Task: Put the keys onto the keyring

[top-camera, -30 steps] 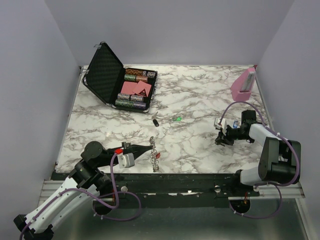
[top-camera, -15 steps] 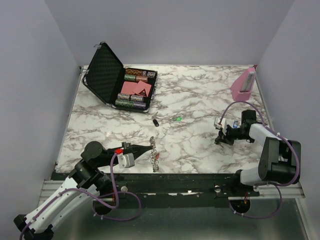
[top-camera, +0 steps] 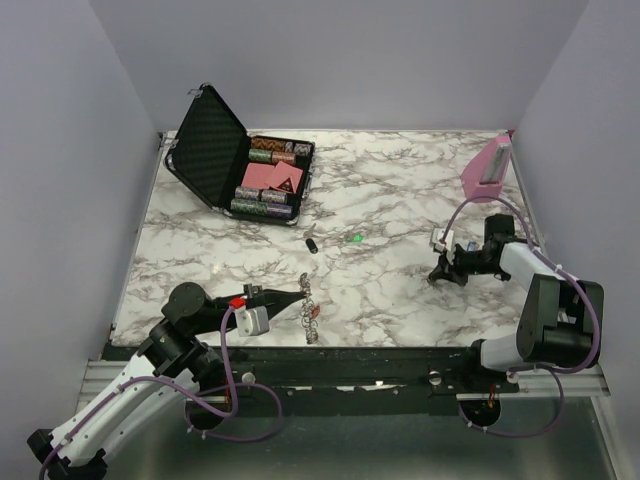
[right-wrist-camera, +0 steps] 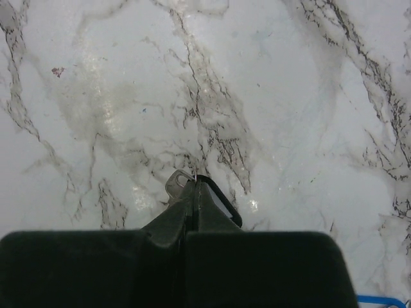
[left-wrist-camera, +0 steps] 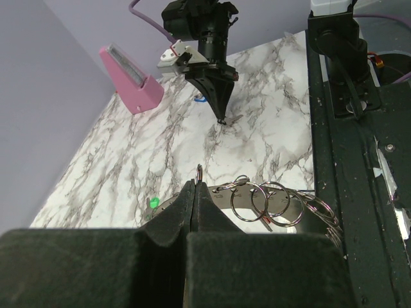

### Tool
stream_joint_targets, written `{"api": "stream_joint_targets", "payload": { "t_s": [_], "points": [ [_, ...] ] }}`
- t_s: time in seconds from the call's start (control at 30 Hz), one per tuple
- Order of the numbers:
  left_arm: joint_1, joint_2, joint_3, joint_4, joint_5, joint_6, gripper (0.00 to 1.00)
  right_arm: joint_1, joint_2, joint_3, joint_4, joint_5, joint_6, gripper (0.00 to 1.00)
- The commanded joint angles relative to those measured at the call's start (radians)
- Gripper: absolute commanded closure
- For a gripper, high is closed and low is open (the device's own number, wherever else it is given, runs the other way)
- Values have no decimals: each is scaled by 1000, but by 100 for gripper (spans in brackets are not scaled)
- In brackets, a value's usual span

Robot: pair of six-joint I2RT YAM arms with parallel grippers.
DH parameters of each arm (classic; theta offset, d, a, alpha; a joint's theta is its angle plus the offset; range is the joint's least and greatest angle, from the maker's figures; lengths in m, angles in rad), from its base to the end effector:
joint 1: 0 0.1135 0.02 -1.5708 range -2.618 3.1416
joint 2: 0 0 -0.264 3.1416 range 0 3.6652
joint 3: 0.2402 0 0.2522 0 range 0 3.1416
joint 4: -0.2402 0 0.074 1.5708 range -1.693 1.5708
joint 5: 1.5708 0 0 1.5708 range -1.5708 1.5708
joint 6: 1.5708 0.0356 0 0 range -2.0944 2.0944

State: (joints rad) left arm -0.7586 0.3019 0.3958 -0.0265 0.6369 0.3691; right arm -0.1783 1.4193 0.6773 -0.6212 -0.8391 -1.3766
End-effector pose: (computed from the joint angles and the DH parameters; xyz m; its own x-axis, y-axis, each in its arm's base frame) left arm 0.0642 -0.0901 0.2816 0.4005 0.0200 -0.9161 0.8998 0.1802 0.3973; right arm 0.2226 -0.0132 0.1575 -0.1540 -0.6384 -0.7542 -0.9512 0.3024 -0.0617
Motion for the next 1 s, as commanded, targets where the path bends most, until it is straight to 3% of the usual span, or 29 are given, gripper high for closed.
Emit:
{"api": "stream_joint_targets", "payload": {
  "t_s": [0.0, 0.57, 0.77, 0.93, 0.97],
  "points": [
    [2, -3, 8, 28, 26, -4, 100, -3, -6, 48, -61, -81, 20, 100],
    [2, 6, 3, 28, 20, -4, 100, -4, -8, 197, -271, -402, 59, 100],
    [2, 9, 0, 31, 12, -4, 100, -4, 20, 269, -477, -544, -71, 100],
    [2, 22, -3, 34, 7, -6, 100, -3, 81, 361, -789, -623, -361, 100],
    [2, 25, -2, 36, 6, -7, 100, -4, 86, 379, -799, -632, -349, 100]
  ]
}}
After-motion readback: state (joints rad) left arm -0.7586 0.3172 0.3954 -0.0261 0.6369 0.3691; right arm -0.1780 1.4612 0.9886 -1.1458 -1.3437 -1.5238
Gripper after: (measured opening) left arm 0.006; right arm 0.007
